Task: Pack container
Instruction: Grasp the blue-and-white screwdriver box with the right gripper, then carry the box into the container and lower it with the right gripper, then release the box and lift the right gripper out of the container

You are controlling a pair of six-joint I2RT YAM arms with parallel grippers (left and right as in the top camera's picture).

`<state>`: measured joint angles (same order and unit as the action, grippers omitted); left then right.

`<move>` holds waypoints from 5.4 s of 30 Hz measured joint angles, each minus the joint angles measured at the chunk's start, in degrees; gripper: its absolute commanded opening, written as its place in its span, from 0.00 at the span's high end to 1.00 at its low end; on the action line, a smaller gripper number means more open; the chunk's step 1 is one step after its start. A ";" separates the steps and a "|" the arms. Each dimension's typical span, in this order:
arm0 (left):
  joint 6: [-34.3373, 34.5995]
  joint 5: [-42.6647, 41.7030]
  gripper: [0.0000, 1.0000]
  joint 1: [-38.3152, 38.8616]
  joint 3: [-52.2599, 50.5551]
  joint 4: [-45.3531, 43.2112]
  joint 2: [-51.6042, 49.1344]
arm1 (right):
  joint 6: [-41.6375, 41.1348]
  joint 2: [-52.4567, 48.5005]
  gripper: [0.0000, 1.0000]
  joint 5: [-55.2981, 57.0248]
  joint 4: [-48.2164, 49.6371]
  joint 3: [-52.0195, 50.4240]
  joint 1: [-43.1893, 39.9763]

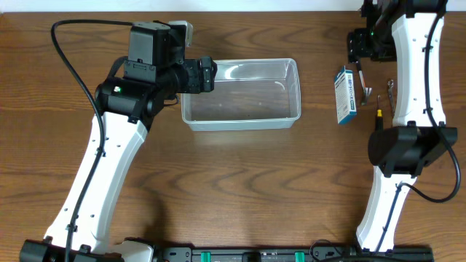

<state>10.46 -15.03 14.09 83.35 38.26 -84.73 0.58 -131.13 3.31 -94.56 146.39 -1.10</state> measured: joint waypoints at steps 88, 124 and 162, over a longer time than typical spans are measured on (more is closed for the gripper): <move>-1.51 37.94 0.02 -10.62 0.00 -0.59 -0.07 | 43.67 11.85 0.99 -16.61 18.62 -17.97 28.98; -1.51 37.94 0.02 -12.52 0.00 -0.66 -0.07 | 53.24 3.63 0.99 -16.37 21.77 -31.87 30.60; -1.51 37.94 0.02 -12.52 0.00 -0.74 -0.07 | 42.99 3.63 0.14 -9.70 31.36 -34.67 30.42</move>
<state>8.95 22.92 1.56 83.35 37.52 -84.79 43.57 -127.50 -6.39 -63.20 111.72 29.32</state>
